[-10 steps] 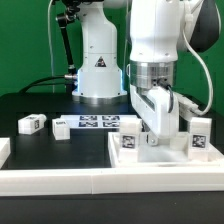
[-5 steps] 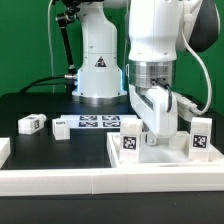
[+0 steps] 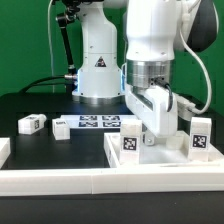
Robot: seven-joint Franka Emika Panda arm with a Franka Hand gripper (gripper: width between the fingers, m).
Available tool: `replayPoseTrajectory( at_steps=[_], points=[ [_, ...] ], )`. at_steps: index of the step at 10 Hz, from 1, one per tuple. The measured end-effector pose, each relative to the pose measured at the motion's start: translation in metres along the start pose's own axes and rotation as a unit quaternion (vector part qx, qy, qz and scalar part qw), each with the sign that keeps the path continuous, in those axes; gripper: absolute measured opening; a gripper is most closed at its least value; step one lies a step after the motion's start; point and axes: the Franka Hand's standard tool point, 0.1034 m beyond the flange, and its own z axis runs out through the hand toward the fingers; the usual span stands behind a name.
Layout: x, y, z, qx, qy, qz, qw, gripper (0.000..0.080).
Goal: Assemble square table
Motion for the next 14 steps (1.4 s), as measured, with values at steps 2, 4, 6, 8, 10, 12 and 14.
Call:
replayPoseTrajectory(
  at_steps=[2, 4, 6, 8, 10, 12, 14],
  points=[
    [0.015, 0.011, 0.003, -0.016, -0.008, -0.081, 0.997, 0.0069],
    [0.035, 0.021, 0.003, -0.027, -0.012, -0.155, 0.987, 0.0074],
    [0.047, 0.025, 0.002, -0.027, -0.011, -0.210, 0.977, 0.0074],
    [0.057, 0.026, 0.002, -0.025, -0.006, -0.258, 0.966, 0.0074],
    [0.064, 0.026, 0.001, -0.022, -0.002, -0.298, 0.954, 0.0074],
    [0.074, 0.022, -0.001, -0.022, 0.004, -0.364, 0.931, 0.0074],
    [0.080, 0.019, -0.002, -0.023, 0.011, -0.429, 0.903, 0.0074]
  ],
)
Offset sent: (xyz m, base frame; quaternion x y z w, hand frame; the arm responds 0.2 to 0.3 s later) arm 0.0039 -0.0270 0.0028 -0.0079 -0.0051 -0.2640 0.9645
